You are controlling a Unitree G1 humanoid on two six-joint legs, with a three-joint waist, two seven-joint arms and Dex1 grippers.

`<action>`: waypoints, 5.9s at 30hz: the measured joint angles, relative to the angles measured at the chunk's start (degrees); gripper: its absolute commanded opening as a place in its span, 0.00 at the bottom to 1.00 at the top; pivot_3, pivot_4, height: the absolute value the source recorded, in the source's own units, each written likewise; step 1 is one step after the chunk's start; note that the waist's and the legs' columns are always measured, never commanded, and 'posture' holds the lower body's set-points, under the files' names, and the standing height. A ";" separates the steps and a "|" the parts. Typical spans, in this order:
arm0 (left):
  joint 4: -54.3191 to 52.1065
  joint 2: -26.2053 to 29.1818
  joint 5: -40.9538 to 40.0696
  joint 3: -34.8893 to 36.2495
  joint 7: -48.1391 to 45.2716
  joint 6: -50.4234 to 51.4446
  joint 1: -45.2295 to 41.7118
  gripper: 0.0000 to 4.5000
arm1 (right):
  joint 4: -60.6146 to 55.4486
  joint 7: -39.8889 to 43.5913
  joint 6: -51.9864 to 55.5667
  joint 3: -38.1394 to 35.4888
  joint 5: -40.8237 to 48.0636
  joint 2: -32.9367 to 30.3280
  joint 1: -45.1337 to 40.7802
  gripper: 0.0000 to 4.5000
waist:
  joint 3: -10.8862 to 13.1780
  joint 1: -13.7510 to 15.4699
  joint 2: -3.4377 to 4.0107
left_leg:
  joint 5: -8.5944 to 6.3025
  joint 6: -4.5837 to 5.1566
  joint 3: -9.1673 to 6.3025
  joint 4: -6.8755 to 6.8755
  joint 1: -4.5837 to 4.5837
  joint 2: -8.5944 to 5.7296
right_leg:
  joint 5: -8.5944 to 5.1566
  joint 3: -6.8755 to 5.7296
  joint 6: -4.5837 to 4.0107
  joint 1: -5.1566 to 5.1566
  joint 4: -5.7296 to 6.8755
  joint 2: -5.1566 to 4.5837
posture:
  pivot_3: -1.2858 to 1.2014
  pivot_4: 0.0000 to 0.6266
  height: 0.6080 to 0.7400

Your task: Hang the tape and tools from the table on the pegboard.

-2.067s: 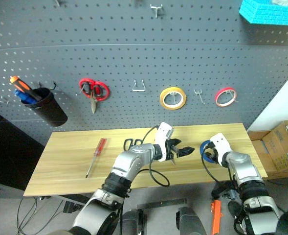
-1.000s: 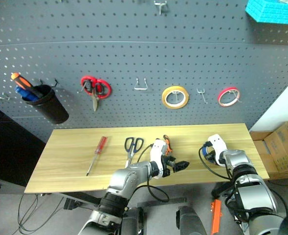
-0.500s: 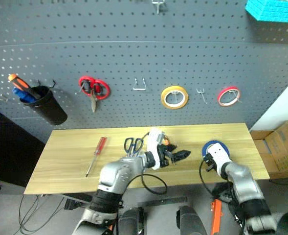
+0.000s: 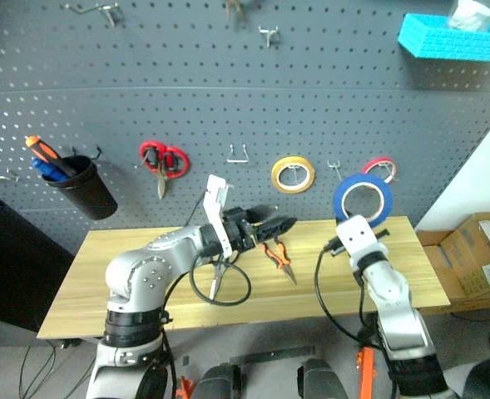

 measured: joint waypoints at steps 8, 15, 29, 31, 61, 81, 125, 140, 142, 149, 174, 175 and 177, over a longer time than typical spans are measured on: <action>6.60 -0.25 1.62 0.00 1.55 -5.81 -3.10 1.00 | 16.48 1.57 -6.88 -0.59 3.59 -0.06 -9.92 0.12 | -0.69 -0.03 0.02 | 0.01 0.01 -0.02 -0.03 0.03 0.01 | 0.10 0.01 0.13 0.04 0.06 0.02 | 0.52 0.00 1.00; 8.14 0.13 2.46 -0.03 2.09 -8.11 -3.13 1.00 | 24.70 10.40 -6.83 -1.97 12.00 1.29 -11.64 0.12 | -0.85 0.08 0.08 | 0.01 0.01 -0.02 -0.02 0.04 0.01 | 0.27 0.01 -0.12 0.05 0.11 0.03 | 0.53 0.00 1.00; 16.55 -3.44 6.39 -2.88 1.91 -15.05 -7.70 1.00 | 36.43 12.06 -6.86 -2.46 13.83 2.03 -20.03 0.94 | -1.37 0.98 0.28 | 0.07 0.08 -0.02 0.00 0.19 0.00 | 0.33 0.03 -0.14 0.20 0.16 0.05 | 0.53 0.00 1.00; 16.68 -3.28 6.79 -2.87 1.72 -15.22 -7.68 1.00 | 35.78 11.40 -6.74 -2.46 13.82 2.29 -19.23 0.99 | -1.41 1.01 0.31 | 0.07 0.08 -0.03 -0.01 0.20 0.01 | 0.33 0.02 -0.14 0.20 0.18 0.07 | 0.54 0.00 1.00; -4.35 -1.01 12.30 -4.33 17.93 -8.07 27.34 1.00 | 31.58 14.63 38.65 10.67 12.65 7.96 -20.90 0.99 | 1.74 2.55 0.07 | 0.07 0.11 -0.02 -0.01 0.97 -0.06 | 0.03 0.79 -0.58 0.10 0.91 0.37 | 0.59 0.32 1.00; -4.92 -4.27 9.76 0.24 18.98 -9.44 29.30 1.00 | 53.61 13.17 32.07 8.93 10.46 13.51 -32.87 0.99 | 6.41 4.34 -0.12 | -0.29 0.21 0.03 -0.18 0.43 0.02 | -0.53 0.79 -0.60 -0.40 0.87 0.39 | 0.59 0.45 1.00; -22.06 2.74 -7.52 13.43 19.85 -5.35 18.23 1.00 | -12.95 15.81 42.38 3.95 17.97 13.80 -10.70 0.39 | 4.42 3.77 -0.41 | -0.53 -0.28 -0.23 -0.10 -0.14 0.09 | -0.50 0.43 -0.09 -0.72 0.67 0.45 | 0.60 0.08 1.00; -13.81 1.85 -4.26 10.63 23.99 -13.08 10.21 1.00 | 40.15 -2.62 -10.41 -3.82 14.43 21.70 -50.99 0.39 | 0.37 6.76 -1.53 | -0.41 -0.41 -0.25 -0.31 -0.13 0.14 | -0.06 0.15 -0.59 -0.57 0.30 0.42 | 0.63 0.00 1.00; -12.95 1.41 -3.64 9.67 24.05 -14.09 9.74 1.00 | 50.06 -5.04 -16.09 -4.83 13.77 21.21 -53.95 0.39 | 0.03 7.20 -1.54 | -0.41 -0.41 -0.25 -0.39 -0.12 0.15 | -0.06 0.15 -0.60 -0.57 0.30 0.42 | 0.63 0.00 1.00; -12.74 0.78 -2.66 8.38 24.11 -15.25 10.39 1.00 | 66.82 -8.50 -26.44 -8.16 14.53 21.67 -55.62 0.39 | -0.15 7.75 -1.52 | -0.36 -0.47 -0.29 -0.28 -0.01 0.15 | -0.05 0.15 -0.62 -0.56 0.68 0.42 | 0.64 0.02 1.00; -9.75 2.37 -1.86 7.56 22.76 -15.26 10.31 1.00 | 71.25 -7.51 -23.45 -6.66 11.18 20.70 -45.91 1.00 | -0.64 9.00 -1.05 | 0.08 -0.06 -0.30 -0.16 0.03 0.16 | 0.27 0.06 -0.92 -0.51 0.74 0.42 | 0.62 0.09 1.00; -9.47 2.70 -1.56 7.21 22.68 -15.26 10.24 1.00 | 70.78 -7.31 -22.89 -6.54 11.17 20.62 -45.41 1.00 | -0.63 8.97 -1.04 | 0.09 -0.05 -0.30 -0.16 0.04 0.16 | 0.26 0.06 -0.93 -0.51 0.75 0.42 | 0.62 0.09 1.00; -7.91 3.60 -0.56 7.10 22.62 -15.25 9.78 1.00 | 68.12 -5.90 -21.53 -6.17 11.22 20.38 -43.61 1.00 | -0.59 8.90 -0.98 | 0.09 -0.05 -0.31 -0.15 0.04 0.17 | 0.21 0.06 -1.01 -0.52 0.76 0.43 | 0.61 0.11 1.00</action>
